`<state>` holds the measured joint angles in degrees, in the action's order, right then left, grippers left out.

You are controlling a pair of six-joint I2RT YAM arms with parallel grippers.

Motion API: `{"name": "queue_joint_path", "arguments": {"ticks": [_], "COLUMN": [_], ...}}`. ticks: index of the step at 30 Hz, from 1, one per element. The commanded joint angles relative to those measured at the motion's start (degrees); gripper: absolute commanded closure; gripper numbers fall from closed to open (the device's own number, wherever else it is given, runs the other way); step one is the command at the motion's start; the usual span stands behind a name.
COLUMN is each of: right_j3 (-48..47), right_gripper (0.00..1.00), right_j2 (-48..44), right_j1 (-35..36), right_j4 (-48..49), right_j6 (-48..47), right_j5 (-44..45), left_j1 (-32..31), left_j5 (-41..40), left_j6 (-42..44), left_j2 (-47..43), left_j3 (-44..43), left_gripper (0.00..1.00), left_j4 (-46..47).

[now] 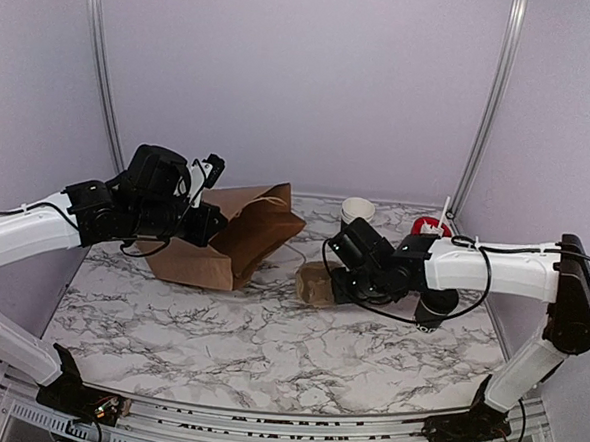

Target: Pack the takeout coffee

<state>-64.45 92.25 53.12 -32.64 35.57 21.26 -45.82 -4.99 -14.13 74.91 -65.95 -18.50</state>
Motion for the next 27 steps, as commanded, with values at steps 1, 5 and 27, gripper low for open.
{"name": "queue_joint_path", "arguments": {"ticks": [1,5,27], "right_j3": [-3.68,-3.63,-6.66], "right_gripper": [0.61,0.61,0.57], "right_j2": [-5.07,-9.79,-21.56], "right_j1": [1.00,1.19,1.22], "right_j4": [-0.05,4.87,14.95], "right_j6": [-3.94,-9.16,-21.23], "right_j5": [3.48,3.22,2.85], "left_j1": [0.11,0.12,0.21], "left_j5": [2.47,5.42,13.22], "left_j6": [0.34,-0.06,-1.94], "left_j2": [0.03,0.70,2.17], "left_j3": [-3.42,-5.14,-8.64], "left_gripper": [1.00,1.00,1.00], "left_j4": [-0.43,-1.29,-1.95]}}
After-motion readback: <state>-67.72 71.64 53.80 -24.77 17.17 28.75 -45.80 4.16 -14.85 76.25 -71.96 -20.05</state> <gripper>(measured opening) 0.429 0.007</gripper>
